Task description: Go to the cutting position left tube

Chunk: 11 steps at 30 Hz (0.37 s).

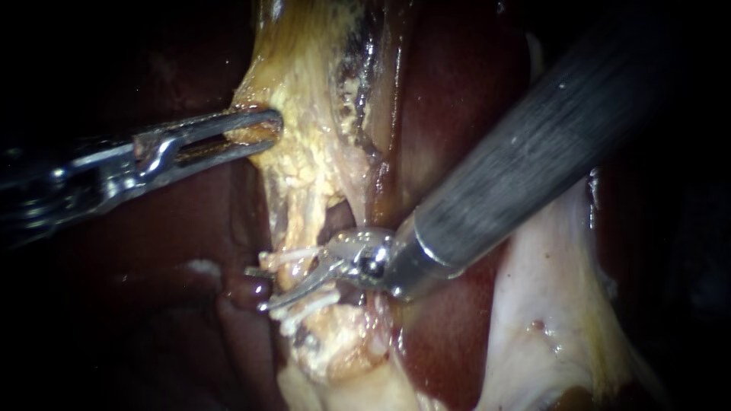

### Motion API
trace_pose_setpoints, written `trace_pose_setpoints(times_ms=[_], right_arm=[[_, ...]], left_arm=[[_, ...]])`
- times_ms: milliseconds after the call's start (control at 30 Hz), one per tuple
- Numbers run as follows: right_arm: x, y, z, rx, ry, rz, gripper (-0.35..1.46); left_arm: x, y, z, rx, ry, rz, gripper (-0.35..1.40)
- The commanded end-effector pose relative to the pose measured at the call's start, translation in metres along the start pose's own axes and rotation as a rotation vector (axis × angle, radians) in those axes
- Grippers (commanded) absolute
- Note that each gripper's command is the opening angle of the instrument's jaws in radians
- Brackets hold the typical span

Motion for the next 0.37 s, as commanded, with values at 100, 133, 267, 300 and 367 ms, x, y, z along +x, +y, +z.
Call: trace_pose_setpoints(times_ms=[100,133,267,300,367], right_arm=[[0.0000,0.0000,0.0000,0.000,0.000,0.000,0.91],[0.0000,0.0000,0.0000,0.000,0.000,0.000,0.91],[0.0000,0.0000,-0.0001,0.000,0.000,0.000,0.91],[0.0000,-0.0001,-0.0001,0.000,0.000,0.000,0.91],[-0.0001,-0.0001,-0.0001,0.000,0.000,0.000,0.91]], left_arm=[[0.0000,-0.0001,0.0000,-0.004,-0.001,0.000,-0.35],[0.0000,-0.0001,0.0000,-0.004,-0.001,0.000,-0.35],[0.0000,-0.0003,-0.0001,-0.005,-0.002,-0.001,-0.35],[0.0000,-0.0003,-0.0001,-0.005,-0.002,-0.001,-0.35],[0.0000,-0.0003,-0.0001,-0.005,-0.002,-0.001,-0.35]])
